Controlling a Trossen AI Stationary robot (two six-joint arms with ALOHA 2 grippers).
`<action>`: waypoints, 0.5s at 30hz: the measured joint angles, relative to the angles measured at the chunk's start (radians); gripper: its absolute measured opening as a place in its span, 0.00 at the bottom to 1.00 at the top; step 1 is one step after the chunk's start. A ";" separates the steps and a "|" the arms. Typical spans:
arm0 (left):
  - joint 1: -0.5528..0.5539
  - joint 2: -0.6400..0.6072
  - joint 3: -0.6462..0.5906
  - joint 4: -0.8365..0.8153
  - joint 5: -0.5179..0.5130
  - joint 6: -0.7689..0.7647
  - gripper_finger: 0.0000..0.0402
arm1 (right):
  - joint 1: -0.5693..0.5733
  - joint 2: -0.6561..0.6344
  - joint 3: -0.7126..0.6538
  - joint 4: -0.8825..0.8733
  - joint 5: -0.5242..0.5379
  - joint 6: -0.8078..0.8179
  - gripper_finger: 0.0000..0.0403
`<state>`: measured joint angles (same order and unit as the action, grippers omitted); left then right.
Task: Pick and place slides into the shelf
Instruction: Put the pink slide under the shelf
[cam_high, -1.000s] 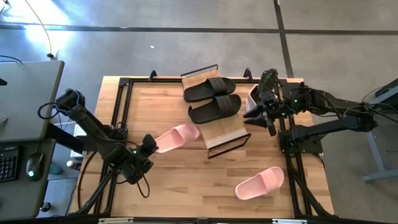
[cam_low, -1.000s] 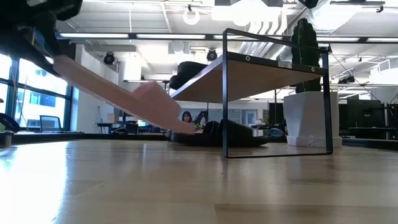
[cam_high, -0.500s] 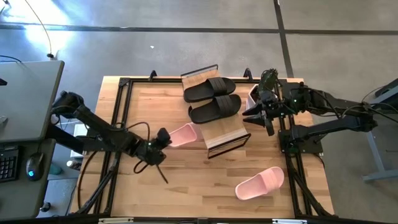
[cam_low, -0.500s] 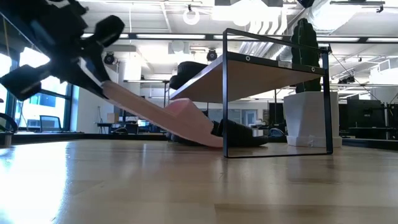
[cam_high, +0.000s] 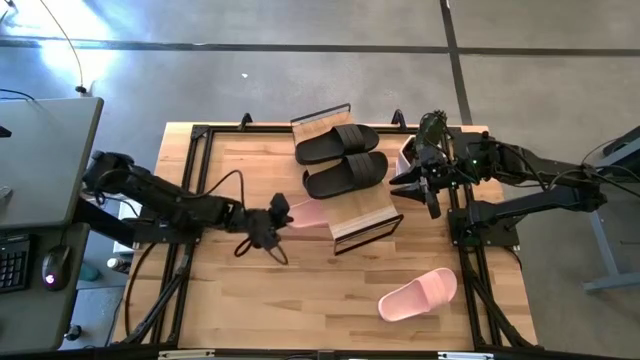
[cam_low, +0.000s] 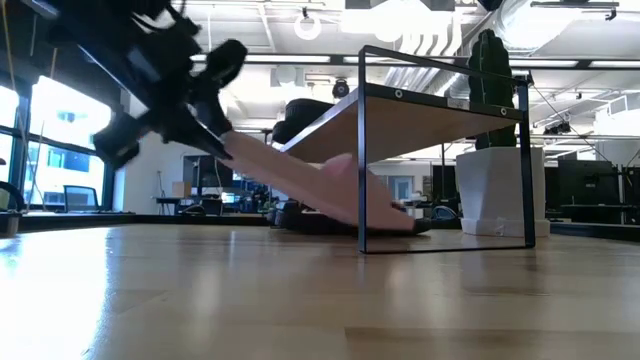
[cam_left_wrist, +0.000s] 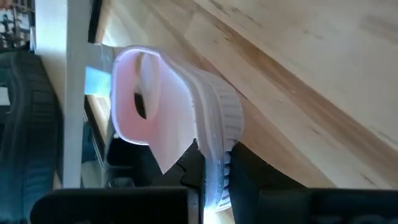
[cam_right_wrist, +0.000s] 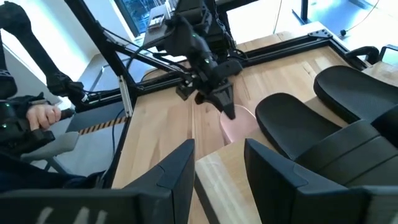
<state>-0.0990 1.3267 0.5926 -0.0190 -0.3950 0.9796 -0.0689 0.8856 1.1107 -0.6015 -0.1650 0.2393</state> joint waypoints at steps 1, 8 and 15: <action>0.014 0.019 0.000 0.024 0.019 0.016 0.07 | 0.000 0.002 0.000 0.000 0.000 -0.005 0.32; 0.098 0.158 -0.001 0.179 0.070 0.102 0.07 | 0.000 0.006 0.000 0.000 0.000 -0.013 0.32; 0.167 0.269 0.000 0.349 0.156 0.175 0.07 | 0.000 0.006 0.000 -0.001 0.000 -0.023 0.32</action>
<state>0.0684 1.5958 0.5923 0.3296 -0.2393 1.1544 -0.0689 0.8921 1.1107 -0.6025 -0.1654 0.2164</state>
